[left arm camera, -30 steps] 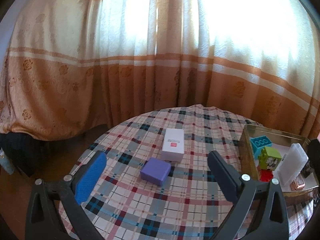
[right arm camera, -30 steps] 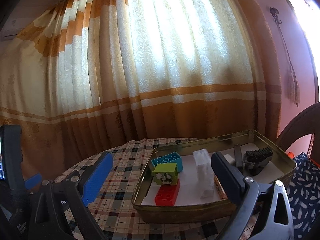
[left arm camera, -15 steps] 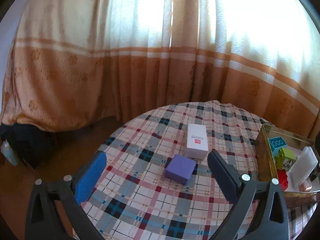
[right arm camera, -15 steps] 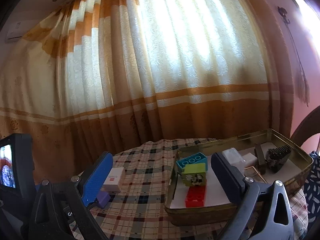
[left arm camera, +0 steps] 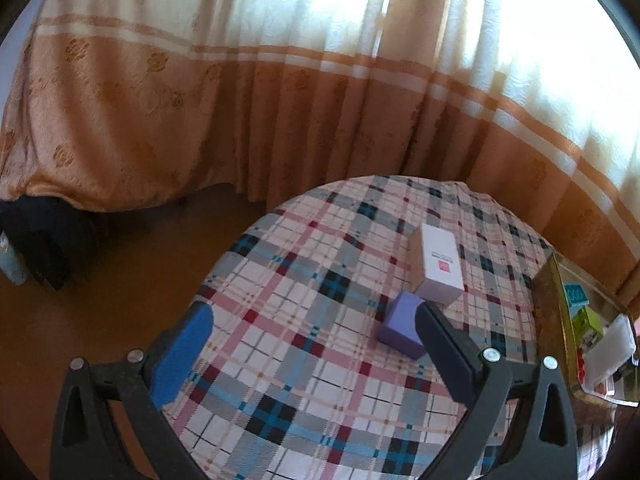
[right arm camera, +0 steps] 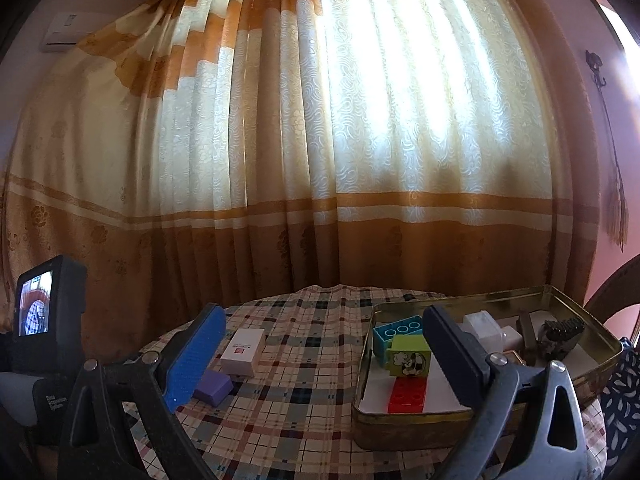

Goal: Organize rigid objects
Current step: 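Grasp the purple cube with the left tool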

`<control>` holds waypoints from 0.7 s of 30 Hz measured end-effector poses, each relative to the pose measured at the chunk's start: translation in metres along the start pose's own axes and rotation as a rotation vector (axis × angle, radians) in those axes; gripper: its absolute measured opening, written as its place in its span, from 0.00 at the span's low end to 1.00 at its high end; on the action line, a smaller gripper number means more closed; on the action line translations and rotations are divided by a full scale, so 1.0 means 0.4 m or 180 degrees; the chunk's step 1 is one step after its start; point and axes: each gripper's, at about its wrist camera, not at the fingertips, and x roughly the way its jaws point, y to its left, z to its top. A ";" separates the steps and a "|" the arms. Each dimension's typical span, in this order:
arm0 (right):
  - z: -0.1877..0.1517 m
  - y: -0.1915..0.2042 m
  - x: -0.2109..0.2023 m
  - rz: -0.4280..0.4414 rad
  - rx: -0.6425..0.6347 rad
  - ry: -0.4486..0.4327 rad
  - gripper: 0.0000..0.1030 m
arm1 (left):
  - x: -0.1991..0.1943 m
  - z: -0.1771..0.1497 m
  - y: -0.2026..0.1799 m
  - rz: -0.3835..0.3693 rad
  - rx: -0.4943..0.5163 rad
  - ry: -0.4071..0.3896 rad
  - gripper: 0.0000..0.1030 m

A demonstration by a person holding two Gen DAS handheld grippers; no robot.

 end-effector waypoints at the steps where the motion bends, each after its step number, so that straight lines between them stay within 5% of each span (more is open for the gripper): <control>1: 0.000 -0.003 0.004 -0.0004 0.0017 0.0031 0.97 | 0.003 0.000 -0.015 -0.0006 0.0089 0.0015 0.99; 5: -0.001 -0.014 0.010 -0.0020 0.0100 0.0103 0.97 | 0.027 0.005 -0.084 0.0007 0.0495 0.0083 0.98; 12: -0.005 -0.003 0.009 0.0009 0.0050 0.0113 0.97 | 0.103 0.017 -0.175 0.0019 0.1093 0.0366 0.75; 16: -0.007 0.001 0.011 0.0012 0.0021 0.0124 0.97 | 0.145 0.000 -0.177 -0.0074 0.1117 0.0715 0.67; 21: -0.007 0.002 0.016 0.0009 0.0008 0.0155 0.97 | 0.135 -0.005 -0.174 -0.0185 0.1095 0.0717 0.58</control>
